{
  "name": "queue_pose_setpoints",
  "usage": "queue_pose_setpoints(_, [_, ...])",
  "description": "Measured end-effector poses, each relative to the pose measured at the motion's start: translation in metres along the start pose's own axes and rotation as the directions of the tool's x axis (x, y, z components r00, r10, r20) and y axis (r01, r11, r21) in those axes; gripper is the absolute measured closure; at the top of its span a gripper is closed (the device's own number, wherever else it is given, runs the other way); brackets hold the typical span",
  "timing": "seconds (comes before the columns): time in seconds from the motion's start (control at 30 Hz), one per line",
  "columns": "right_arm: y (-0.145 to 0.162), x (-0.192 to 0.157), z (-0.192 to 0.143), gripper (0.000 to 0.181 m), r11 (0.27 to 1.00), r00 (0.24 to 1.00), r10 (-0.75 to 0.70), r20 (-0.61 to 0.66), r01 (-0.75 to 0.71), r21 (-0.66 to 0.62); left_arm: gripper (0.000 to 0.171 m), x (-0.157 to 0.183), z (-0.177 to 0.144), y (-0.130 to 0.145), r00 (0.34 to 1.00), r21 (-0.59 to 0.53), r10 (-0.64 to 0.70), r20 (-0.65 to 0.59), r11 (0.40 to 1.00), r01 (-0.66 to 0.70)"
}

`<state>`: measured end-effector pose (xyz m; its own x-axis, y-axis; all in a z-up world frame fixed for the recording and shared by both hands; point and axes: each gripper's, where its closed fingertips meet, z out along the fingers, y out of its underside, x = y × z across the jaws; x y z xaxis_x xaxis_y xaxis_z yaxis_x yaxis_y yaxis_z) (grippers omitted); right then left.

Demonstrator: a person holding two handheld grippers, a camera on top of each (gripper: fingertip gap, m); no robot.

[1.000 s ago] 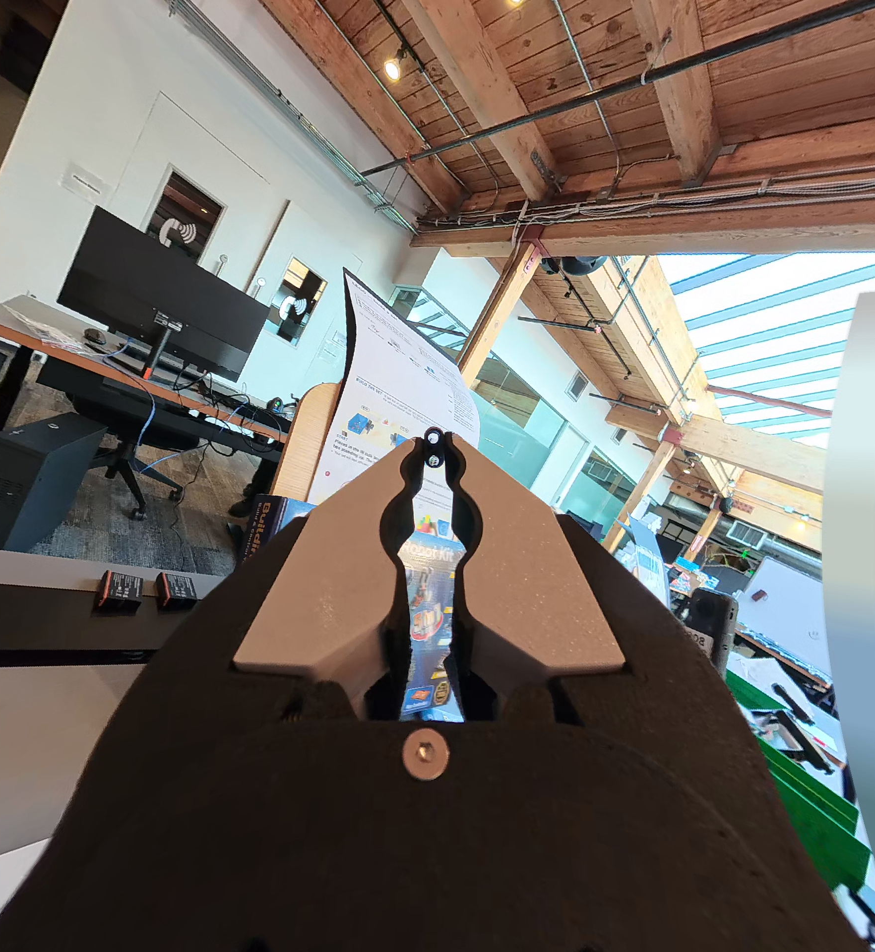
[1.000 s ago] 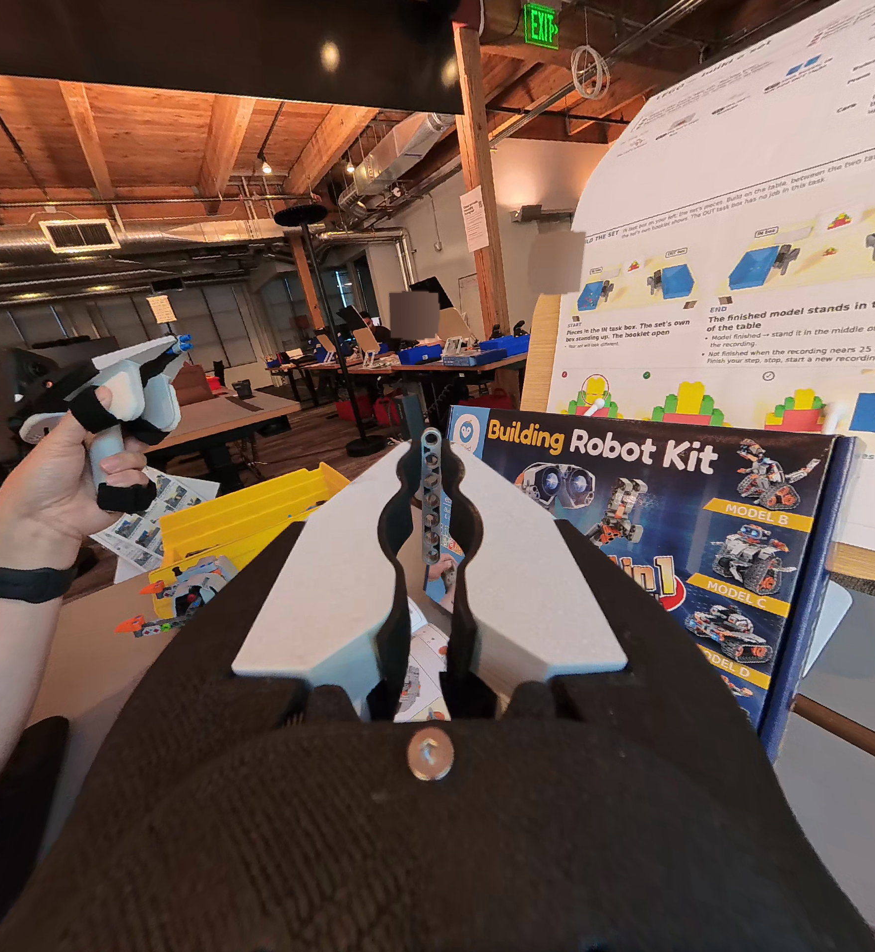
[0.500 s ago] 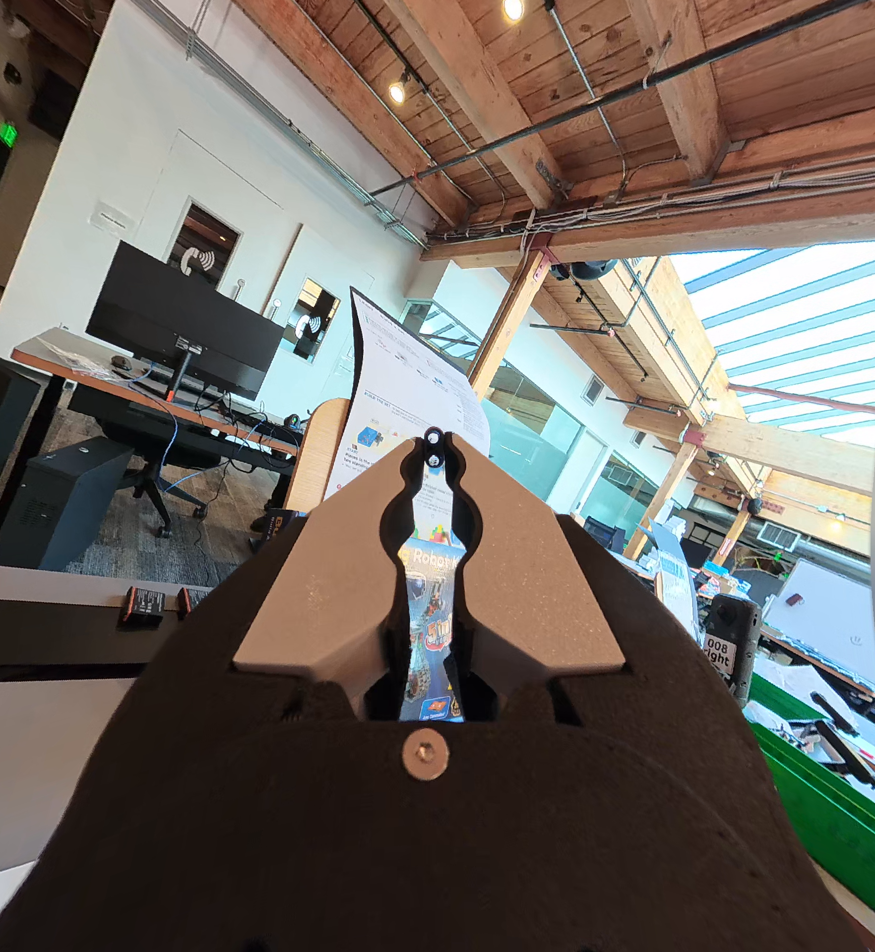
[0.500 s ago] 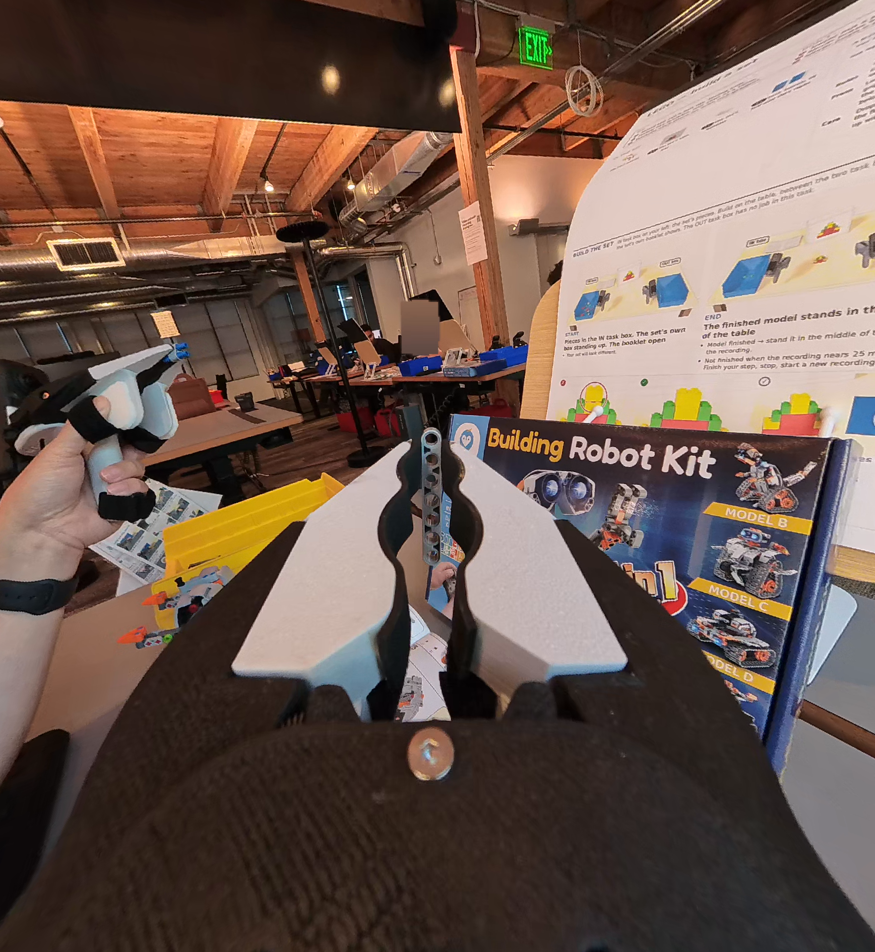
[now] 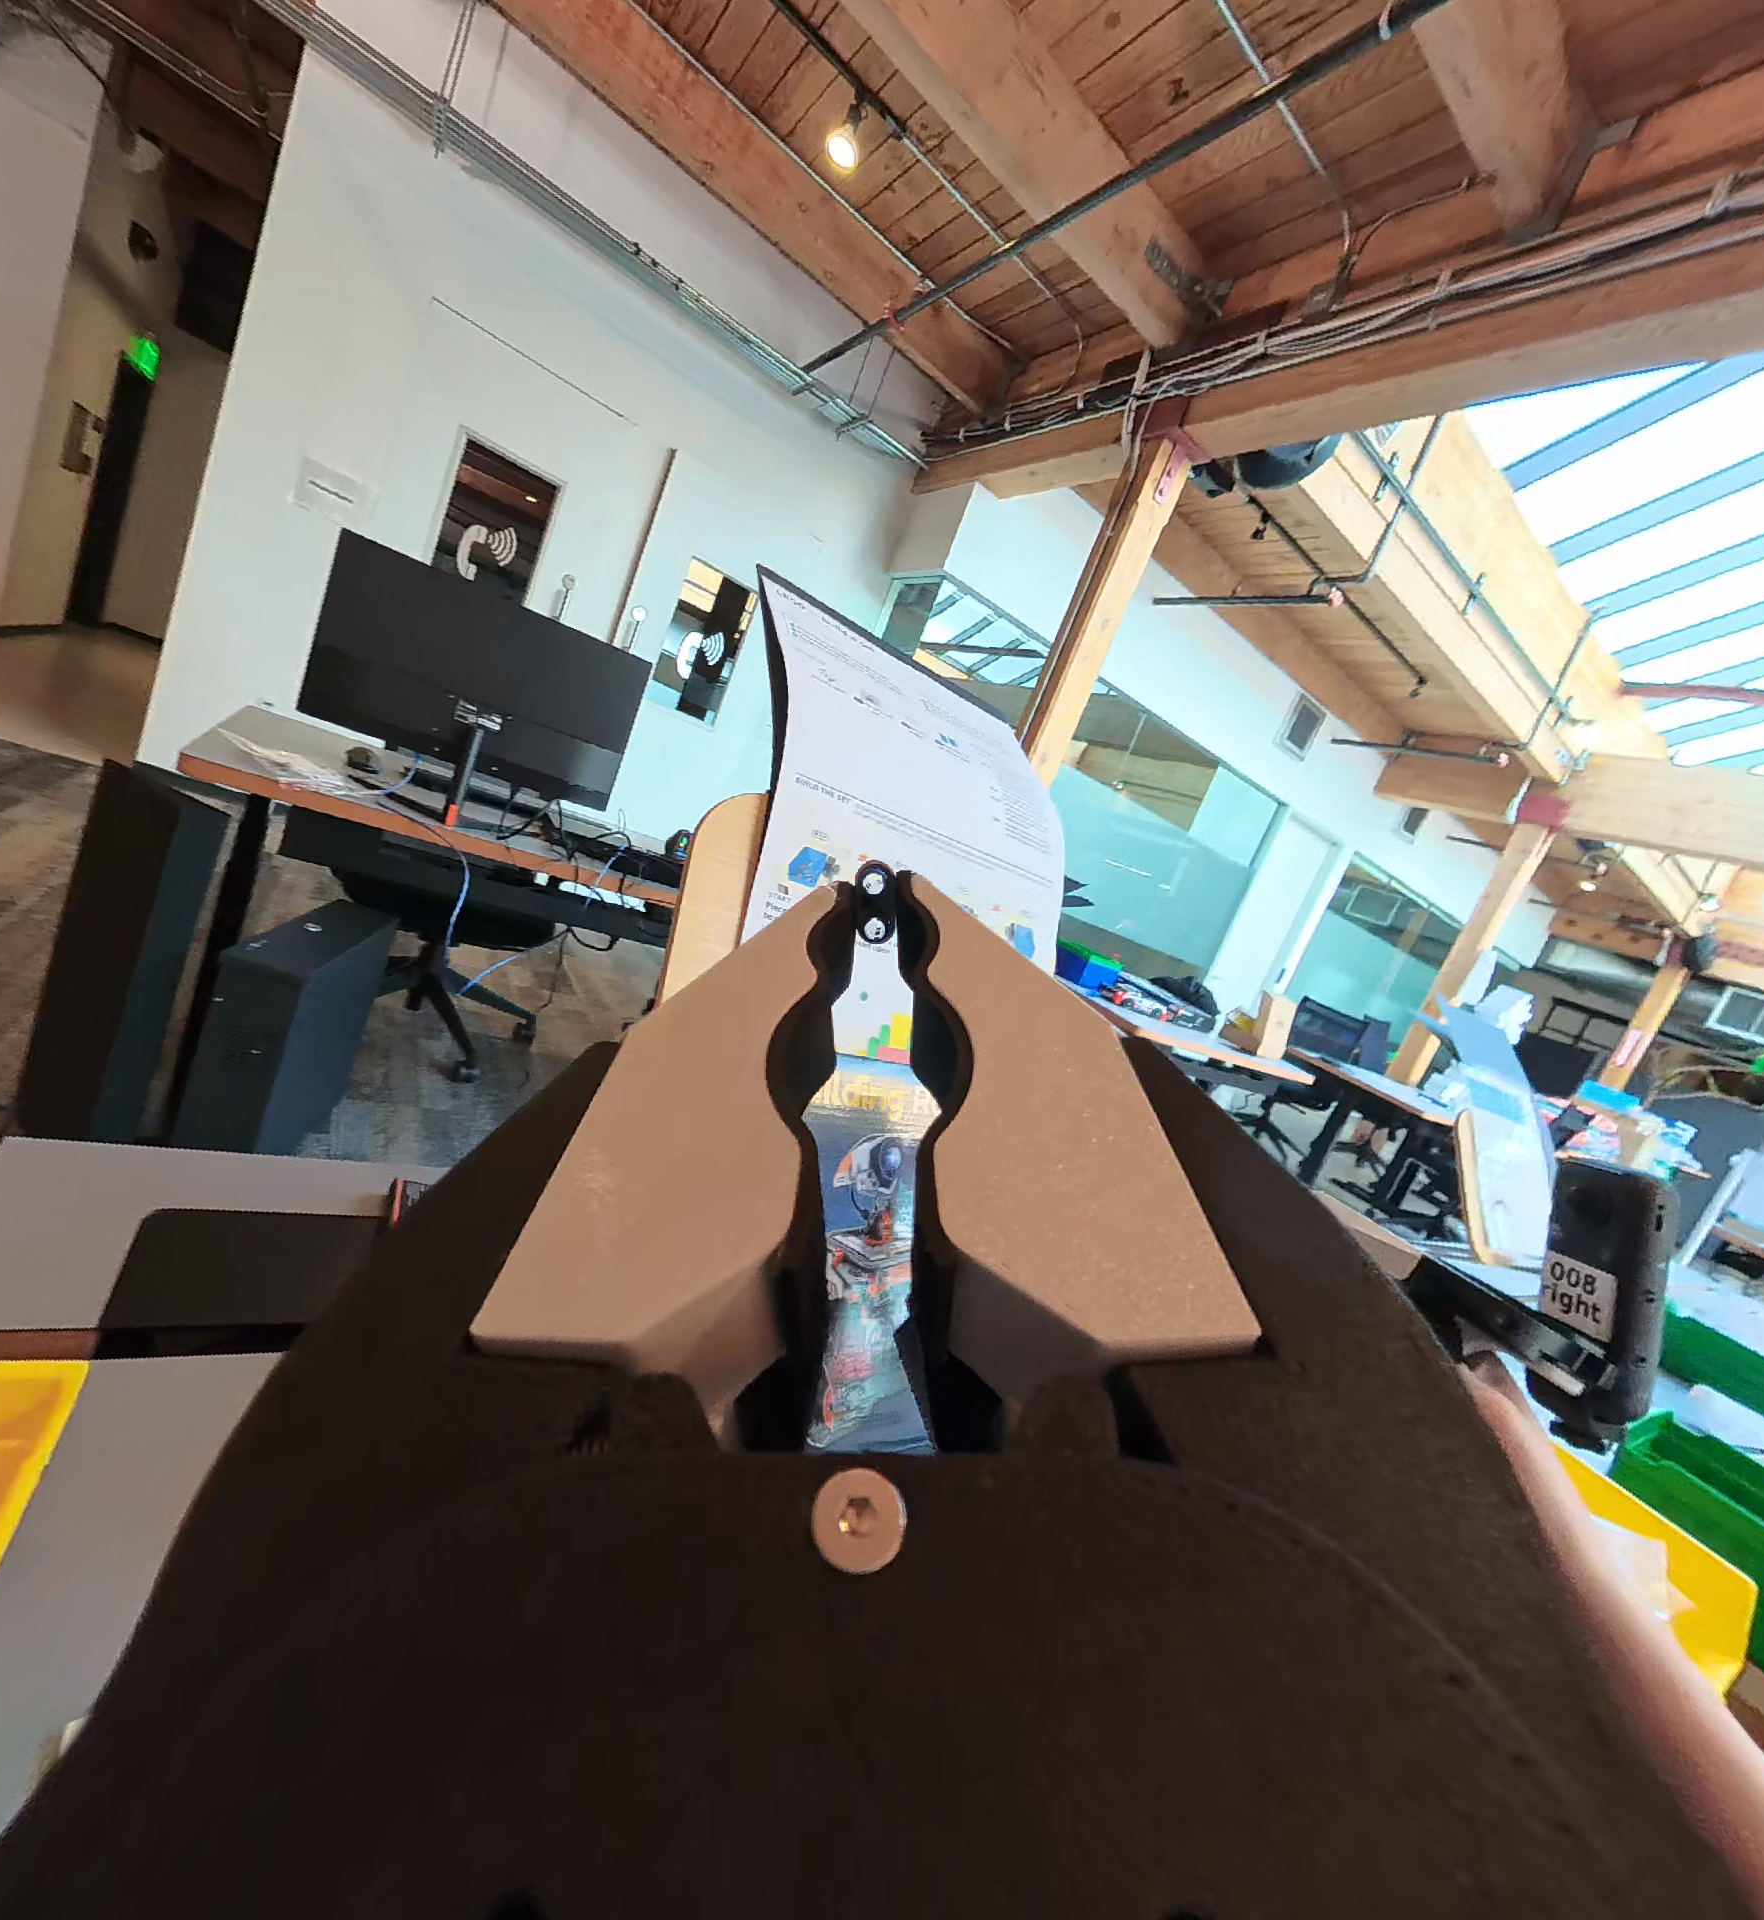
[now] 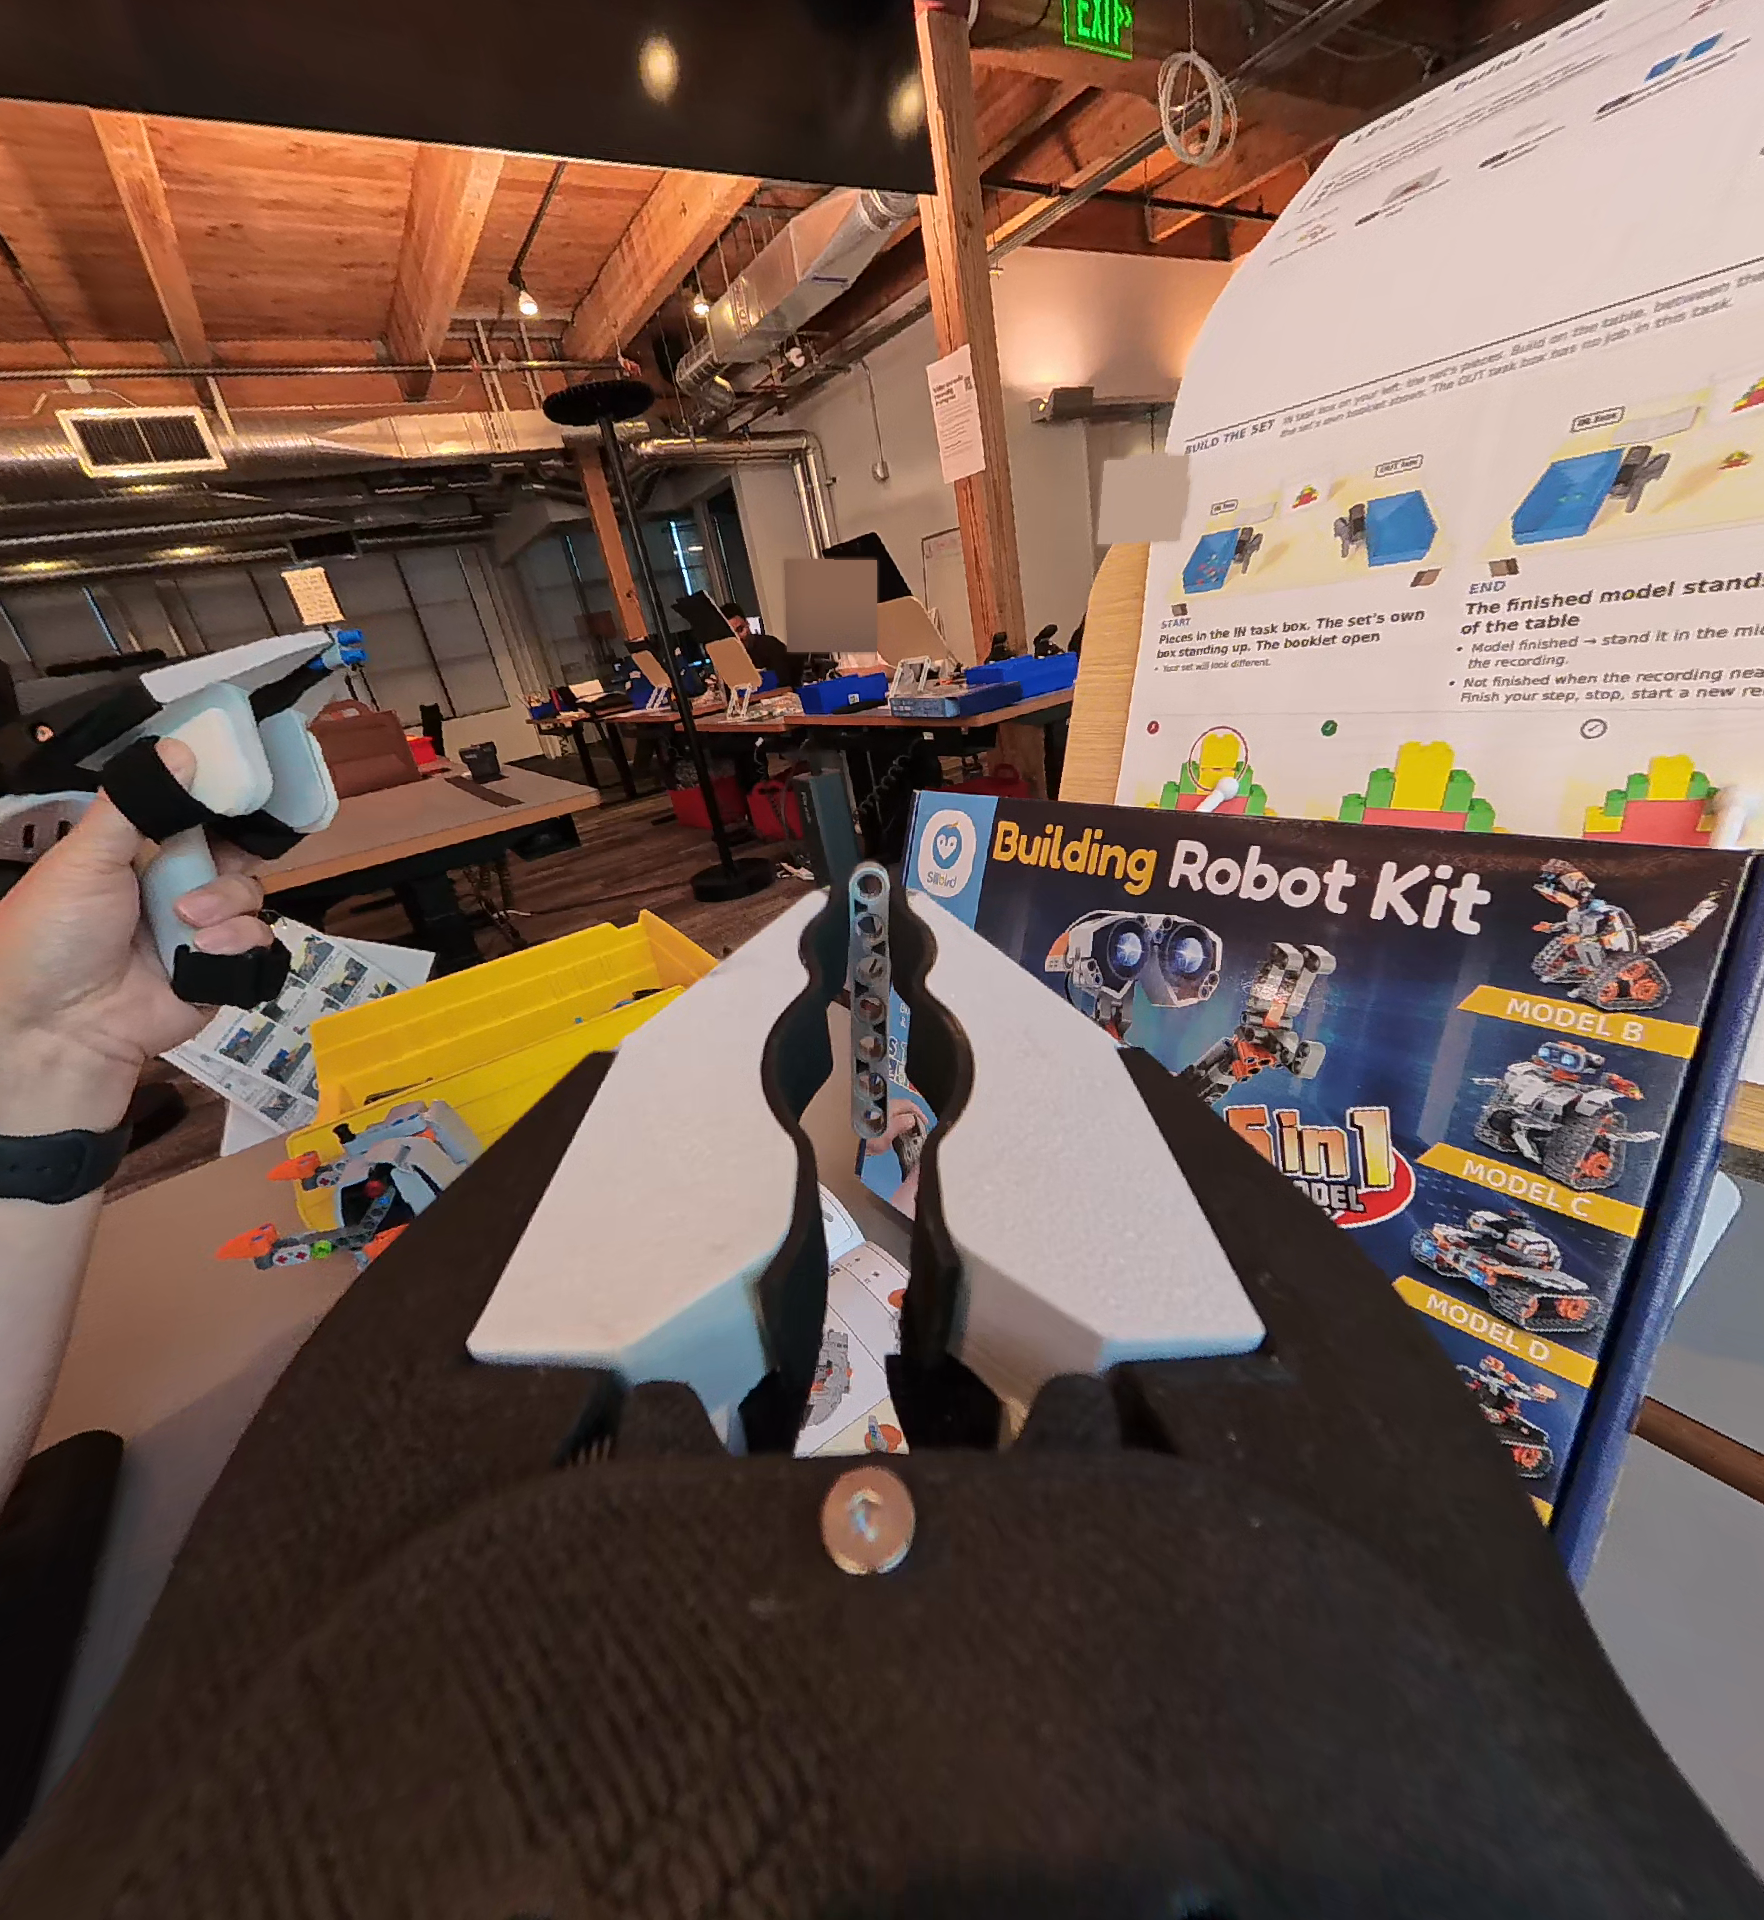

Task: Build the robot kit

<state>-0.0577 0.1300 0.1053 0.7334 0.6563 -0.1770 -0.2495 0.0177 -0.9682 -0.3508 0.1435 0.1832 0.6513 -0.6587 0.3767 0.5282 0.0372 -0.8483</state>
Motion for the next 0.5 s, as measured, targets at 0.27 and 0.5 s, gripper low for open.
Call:
queue_pose_setpoints(0.27, [-0.0014,0.0006,-0.0008,0.176,1.0,1.0,-0.024,-0.017,0.024,0.004,0.166,-0.001,-0.001,-0.0024,1.0,0.011,-0.005,0.002,1.0,0.005])
queue_pose_setpoints(0.5, [-0.0038,0.0015,-0.0021,0.176,0.999,0.999,-0.028,-0.024,0.028,0.016,0.166,-0.0003,-0.0017,-0.0042,1.0,0.019,-0.01,-0.002,1.0,0.01])
